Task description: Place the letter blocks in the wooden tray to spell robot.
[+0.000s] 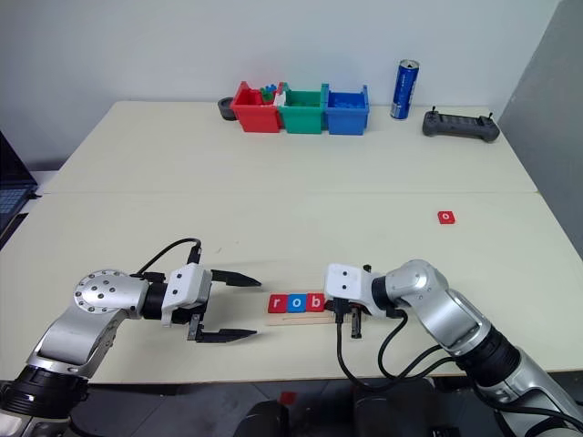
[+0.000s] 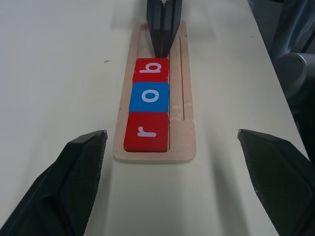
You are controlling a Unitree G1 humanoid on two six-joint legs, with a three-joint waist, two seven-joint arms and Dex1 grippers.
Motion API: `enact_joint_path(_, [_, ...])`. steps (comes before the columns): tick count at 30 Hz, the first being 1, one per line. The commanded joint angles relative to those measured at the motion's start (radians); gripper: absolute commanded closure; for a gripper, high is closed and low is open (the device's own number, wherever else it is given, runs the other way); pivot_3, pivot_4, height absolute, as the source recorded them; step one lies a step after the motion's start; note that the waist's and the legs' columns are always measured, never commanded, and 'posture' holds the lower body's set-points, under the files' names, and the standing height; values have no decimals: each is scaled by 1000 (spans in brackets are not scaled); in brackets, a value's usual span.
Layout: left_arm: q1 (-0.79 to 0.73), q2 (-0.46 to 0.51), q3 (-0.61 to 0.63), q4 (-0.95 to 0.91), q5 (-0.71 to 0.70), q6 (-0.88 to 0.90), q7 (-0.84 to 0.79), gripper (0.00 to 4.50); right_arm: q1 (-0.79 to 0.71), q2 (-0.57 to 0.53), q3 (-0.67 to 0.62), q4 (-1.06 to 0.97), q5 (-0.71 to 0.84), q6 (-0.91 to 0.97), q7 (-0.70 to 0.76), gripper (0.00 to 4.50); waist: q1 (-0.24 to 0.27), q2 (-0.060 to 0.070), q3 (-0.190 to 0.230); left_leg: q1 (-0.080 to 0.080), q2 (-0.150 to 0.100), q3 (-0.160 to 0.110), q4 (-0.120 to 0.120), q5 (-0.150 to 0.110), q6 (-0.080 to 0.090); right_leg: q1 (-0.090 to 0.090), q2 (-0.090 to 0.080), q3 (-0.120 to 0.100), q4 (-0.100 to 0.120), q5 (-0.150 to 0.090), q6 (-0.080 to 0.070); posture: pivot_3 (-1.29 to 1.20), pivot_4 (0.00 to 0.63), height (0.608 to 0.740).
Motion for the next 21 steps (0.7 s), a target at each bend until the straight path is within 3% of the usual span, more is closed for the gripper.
enact_joint_path(1, [7,2,13,-30,-10,-8,4,0,-8,-8,-110,-81,76,45,5,4464,1,0,0,0,0,0,0,0,0,0,0,0,0,0,0,0,150,740])
enact_joint_path(4, [12,-1,17,-35,-16,-6,9,0,28,-35,-217,-145,128,91,-21,3809,3,0,0,0,0,0,0,0,0,0,0,0,0,0,0,0,150,740])
enact_joint_path(9, [18,-2,25,-36,-23,-6,10,0,120,-2,-435,-184,182,189,-168,2068,4,0,0,-1,0,0,0,0,0,0,0,0,0,0,0,0,150,740])
enact_joint_path(12, [15,-7,32,-29,-32,-4,13,0,155,41,-562,-155,176,201,-291,906,4,0,0,-1,0,0,0,0,0,0,0,0,0,0,0,0,150,740])
enact_joint_path(15, [15,-10,34,-9,-32,-15,8,0,148,138,-681,-93,173,190,-455,24,3,0,0,-1,0,0,0,0,0,0,0,0,0,0,0,0,150,740])
enact_joint_path(18, [14,-15,31,10,-31,-30,3,0,121,204,-749,12,126,127,-611,24,1,0,0,0,0,1,-1,0,0,0,0,1,0,0,0,0,150,740])
enact_joint_path(21, [8,-21,34,27,-37,-39,1,0,68,195,-734,167,57,81,-706,24,0,0,0,0,0,1,-1,0,0,0,0,1,0,0,-1,0,150,740])
